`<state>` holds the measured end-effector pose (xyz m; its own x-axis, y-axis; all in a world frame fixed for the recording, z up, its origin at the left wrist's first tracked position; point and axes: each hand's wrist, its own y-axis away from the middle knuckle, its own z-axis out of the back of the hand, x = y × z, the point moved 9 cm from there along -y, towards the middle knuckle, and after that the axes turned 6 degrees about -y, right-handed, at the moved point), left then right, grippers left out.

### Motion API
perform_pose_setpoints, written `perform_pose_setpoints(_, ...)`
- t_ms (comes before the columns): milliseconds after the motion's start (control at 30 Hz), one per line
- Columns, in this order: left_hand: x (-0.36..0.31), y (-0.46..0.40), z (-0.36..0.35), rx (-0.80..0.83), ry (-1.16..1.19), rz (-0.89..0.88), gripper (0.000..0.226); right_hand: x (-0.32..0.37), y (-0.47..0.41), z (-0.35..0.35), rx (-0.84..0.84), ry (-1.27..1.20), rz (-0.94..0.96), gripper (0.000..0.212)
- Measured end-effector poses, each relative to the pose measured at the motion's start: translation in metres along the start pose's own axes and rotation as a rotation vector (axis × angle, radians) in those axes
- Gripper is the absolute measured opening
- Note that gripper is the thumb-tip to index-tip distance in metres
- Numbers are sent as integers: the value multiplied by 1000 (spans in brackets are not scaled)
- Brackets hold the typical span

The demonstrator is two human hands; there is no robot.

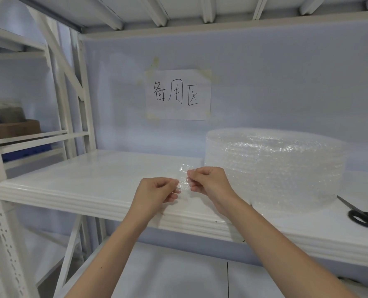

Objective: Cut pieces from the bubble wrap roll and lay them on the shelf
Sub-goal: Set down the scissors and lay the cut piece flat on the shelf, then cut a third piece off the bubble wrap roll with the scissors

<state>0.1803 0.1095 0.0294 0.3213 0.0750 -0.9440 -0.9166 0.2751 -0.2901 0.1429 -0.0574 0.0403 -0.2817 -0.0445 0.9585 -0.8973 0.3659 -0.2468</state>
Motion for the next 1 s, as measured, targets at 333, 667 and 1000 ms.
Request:
perform_pose_setpoints(333,4,6,32,-101,-1,69,15,-24,-10,-10,-20,155,-80,29)
perform_pose_setpoints(667,-4,14,33,-93,5,39,26,17,18,-24,-49,1041,263,40)
perform_pose_setpoints(1000,-33,23,-69,122,-7,-61,21,79,106,63,-204,947,423,39)
